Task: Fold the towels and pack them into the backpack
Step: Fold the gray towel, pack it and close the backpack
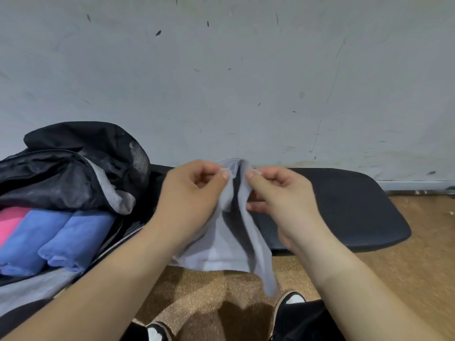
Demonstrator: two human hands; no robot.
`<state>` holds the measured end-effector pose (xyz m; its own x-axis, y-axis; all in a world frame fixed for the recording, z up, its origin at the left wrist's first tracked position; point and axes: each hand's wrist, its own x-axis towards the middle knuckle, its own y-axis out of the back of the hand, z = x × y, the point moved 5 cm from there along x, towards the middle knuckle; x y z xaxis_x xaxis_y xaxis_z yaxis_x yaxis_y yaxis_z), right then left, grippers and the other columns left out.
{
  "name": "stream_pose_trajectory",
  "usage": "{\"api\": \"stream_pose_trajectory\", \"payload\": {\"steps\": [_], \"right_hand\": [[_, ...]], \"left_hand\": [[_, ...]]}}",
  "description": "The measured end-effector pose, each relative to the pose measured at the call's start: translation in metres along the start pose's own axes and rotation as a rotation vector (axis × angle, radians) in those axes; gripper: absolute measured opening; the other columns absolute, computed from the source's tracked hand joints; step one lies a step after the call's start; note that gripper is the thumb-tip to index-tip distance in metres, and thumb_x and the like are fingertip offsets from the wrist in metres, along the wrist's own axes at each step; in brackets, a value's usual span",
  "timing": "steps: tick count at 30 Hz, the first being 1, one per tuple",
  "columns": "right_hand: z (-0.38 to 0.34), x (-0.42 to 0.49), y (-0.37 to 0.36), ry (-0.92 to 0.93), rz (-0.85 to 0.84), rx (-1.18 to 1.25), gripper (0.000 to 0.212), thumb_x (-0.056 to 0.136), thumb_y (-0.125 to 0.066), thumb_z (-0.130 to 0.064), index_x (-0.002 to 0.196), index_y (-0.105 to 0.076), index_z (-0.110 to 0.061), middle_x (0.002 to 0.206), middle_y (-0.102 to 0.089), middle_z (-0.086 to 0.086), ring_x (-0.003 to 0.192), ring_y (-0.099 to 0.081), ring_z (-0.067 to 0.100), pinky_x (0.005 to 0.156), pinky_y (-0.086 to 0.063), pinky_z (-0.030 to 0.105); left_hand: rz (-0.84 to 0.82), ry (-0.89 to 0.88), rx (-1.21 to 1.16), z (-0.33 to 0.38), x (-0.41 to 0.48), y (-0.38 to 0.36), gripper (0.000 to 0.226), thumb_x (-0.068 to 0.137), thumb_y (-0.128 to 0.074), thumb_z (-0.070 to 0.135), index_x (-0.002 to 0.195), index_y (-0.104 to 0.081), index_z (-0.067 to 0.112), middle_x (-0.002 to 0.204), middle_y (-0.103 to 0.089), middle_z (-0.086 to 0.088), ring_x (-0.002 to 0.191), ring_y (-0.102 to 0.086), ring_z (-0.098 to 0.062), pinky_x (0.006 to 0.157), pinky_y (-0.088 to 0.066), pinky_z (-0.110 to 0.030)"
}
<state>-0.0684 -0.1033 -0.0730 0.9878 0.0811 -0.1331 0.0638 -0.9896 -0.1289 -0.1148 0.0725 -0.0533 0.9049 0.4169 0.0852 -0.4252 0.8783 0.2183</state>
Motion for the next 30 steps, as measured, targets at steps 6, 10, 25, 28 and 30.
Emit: {"api": "stream_pose_trajectory", "payload": {"steps": [6,10,25,28,30], "right_hand": [[-0.003,-0.004,-0.021,-0.012,-0.082,0.057,0.012,0.094,-0.074,-0.01,0.097,-0.078,0.001,0.088,-0.079,0.017,0.079,-0.078,0.027,0.068,-0.065,0.036],[-0.005,-0.002,-0.022,0.016,-0.097,-0.027,0.011,0.093,-0.075,-0.01,0.092,-0.079,0.0,0.086,-0.079,0.018,0.078,-0.078,0.027,0.07,-0.065,0.039],[-0.014,0.015,-0.002,0.124,-0.07,-0.306,0.035,0.097,-0.071,-0.034,0.083,-0.075,-0.002,0.083,-0.071,0.021,0.071,-0.06,0.014,0.07,-0.053,0.033],[-0.009,0.027,0.011,0.041,-0.173,-0.339,0.028,0.091,-0.079,-0.034,0.092,-0.074,-0.006,0.096,-0.072,0.019,0.082,-0.062,0.014,0.075,-0.052,0.036],[0.0,0.024,0.01,-0.053,-0.329,-0.375,0.022,0.089,-0.081,-0.026,0.095,-0.075,-0.006,0.097,-0.074,0.019,0.081,-0.065,0.015,0.071,-0.052,0.038]], "left_hand": [[-0.071,0.015,-0.118,-0.002,-0.003,-0.007,0.013,0.097,-0.072,0.013,0.097,-0.082,0.021,0.086,-0.082,0.011,0.082,-0.076,0.001,0.07,-0.054,-0.01],[-0.069,0.019,-0.104,-0.003,-0.003,-0.002,0.014,0.097,-0.073,0.016,0.096,-0.083,0.026,0.088,-0.082,0.012,0.088,-0.076,0.0,0.077,-0.057,-0.014],[-0.25,-0.089,0.058,0.005,-0.011,0.01,0.016,0.091,-0.077,0.008,0.093,-0.081,0.024,0.091,-0.081,0.009,0.091,-0.076,-0.007,0.09,-0.061,-0.035],[-0.392,-0.146,0.092,0.013,-0.028,0.011,0.023,0.092,-0.073,0.001,0.098,-0.082,0.022,0.094,-0.081,0.007,0.094,-0.077,-0.011,0.09,-0.063,-0.043],[-0.389,-0.16,0.093,0.013,-0.032,0.014,0.026,0.093,-0.071,-0.001,0.099,-0.082,0.021,0.095,-0.082,0.006,0.094,-0.078,-0.013,0.089,-0.063,-0.046]]}}
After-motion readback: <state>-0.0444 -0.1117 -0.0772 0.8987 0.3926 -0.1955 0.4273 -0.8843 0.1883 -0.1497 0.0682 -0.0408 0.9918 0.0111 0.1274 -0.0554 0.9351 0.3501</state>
